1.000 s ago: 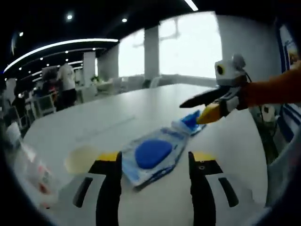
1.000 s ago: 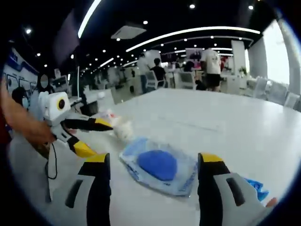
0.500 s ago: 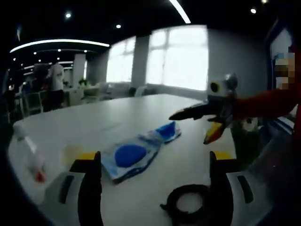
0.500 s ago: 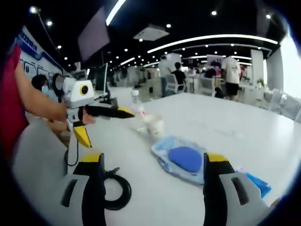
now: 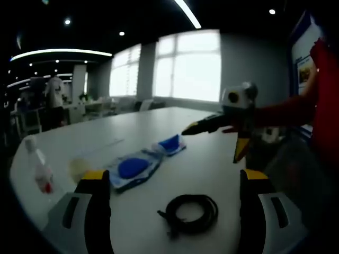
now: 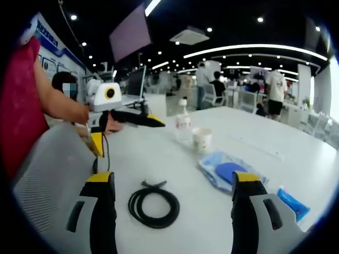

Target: Arrange the tabletop items into an orderly group along one side of the table until the central work area is clear of visible clutter.

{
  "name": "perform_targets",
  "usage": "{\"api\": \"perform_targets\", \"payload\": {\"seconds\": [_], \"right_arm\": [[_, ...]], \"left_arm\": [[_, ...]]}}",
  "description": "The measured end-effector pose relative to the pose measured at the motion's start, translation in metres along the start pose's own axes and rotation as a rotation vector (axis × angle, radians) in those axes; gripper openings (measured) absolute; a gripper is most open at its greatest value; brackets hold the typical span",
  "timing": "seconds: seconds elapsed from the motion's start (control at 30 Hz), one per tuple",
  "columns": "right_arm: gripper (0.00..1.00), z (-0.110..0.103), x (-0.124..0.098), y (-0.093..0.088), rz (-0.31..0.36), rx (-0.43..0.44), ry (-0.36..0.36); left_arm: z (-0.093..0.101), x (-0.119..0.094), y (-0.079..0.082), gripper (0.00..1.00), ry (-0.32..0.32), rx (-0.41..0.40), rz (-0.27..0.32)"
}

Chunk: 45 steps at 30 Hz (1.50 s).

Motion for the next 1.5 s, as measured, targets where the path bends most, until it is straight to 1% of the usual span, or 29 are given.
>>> {"api": "perform_targets", "payload": {"seconds": [0.17, 0.37, 0.43, 0.5, 0.53, 0.6, 0.73, 0.8, 0.87, 0.97, 1.1, 1.2, 1.33, 1.43, 1.5], "right_arm": [[0.91, -0.017, -0.002, -0.005, -0.02, -0.026, 0.031], [0.91, -0.032, -0.003, -0.011, -0.038, -0.041, 0.057], [0.91, -0.037, -0.003, -0.014, -0.045, -0.046, 0.066], [0.9, -0.041, -0.002, -0.02, -0.066, -0.057, 0.076], [0.9, -0.043, -0.002, -0.022, -0.071, -0.058, 0.082], [0.89, -0.047, -0.001, -0.027, -0.084, -0.052, 0.096], [0.89, -0.053, 0.002, -0.038, -0.116, -0.065, 0.114], [0.88, -0.052, 0.004, -0.043, -0.126, -0.05, 0.119], [0.88, -0.051, 0.005, -0.047, -0.133, -0.046, 0.115], [0.87, -0.047, 0.009, -0.053, -0.15, -0.036, 0.099], [0.85, -0.042, 0.014, -0.061, -0.169, -0.017, 0.09], [0.81, -0.04, 0.019, -0.063, -0.18, -0.007, 0.09], [0.77, -0.034, 0.027, -0.062, -0.172, 0.009, 0.073], [0.72, -0.03, 0.032, -0.063, -0.179, 0.014, 0.06], [0.67, -0.026, 0.035, -0.065, -0.199, 0.019, 0.046]], "left_arm": [[0.008, -0.006, -0.007, 0.99, -0.007, 0.003, -0.017], [0.019, -0.011, -0.015, 0.99, -0.027, 0.014, -0.058], [0.021, -0.011, -0.021, 0.99, -0.035, 0.015, -0.079], [0.026, -0.01, -0.029, 0.99, -0.049, -0.006, -0.103], [0.027, -0.008, -0.031, 0.99, -0.057, -0.009, -0.109], [0.029, -0.005, -0.037, 0.99, -0.07, -0.005, -0.139], [0.027, 0.002, -0.046, 0.99, -0.082, -0.01, -0.176], [0.026, 0.003, -0.05, 0.99, -0.082, -0.004, -0.188], [0.022, 0.005, -0.055, 0.99, -0.076, -0.024, -0.199], [0.014, 0.007, -0.066, 0.99, -0.063, -0.046, -0.236], [0.007, 0.011, -0.076, 0.97, -0.048, -0.069, -0.262], [0.007, 0.016, -0.083, 0.94, -0.06, -0.057, -0.291], [0.008, 0.023, -0.089, 0.92, -0.078, -0.048, -0.307], [0.007, 0.026, -0.094, 0.89, -0.08, -0.04, -0.32], [0.005, 0.027, -0.095, 0.87, -0.076, -0.037, -0.323]]}}
Point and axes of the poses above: the point that each gripper's makers call its tool centre point, and the gripper's own axes: x roughly forward along the fingers, z roughly to its right, y roughly out of its top, the point moved 8 cm from there along -x, roughly backward along the fingers, and after that the axes turned 6 degrees about -y, right-handed, at the moved point
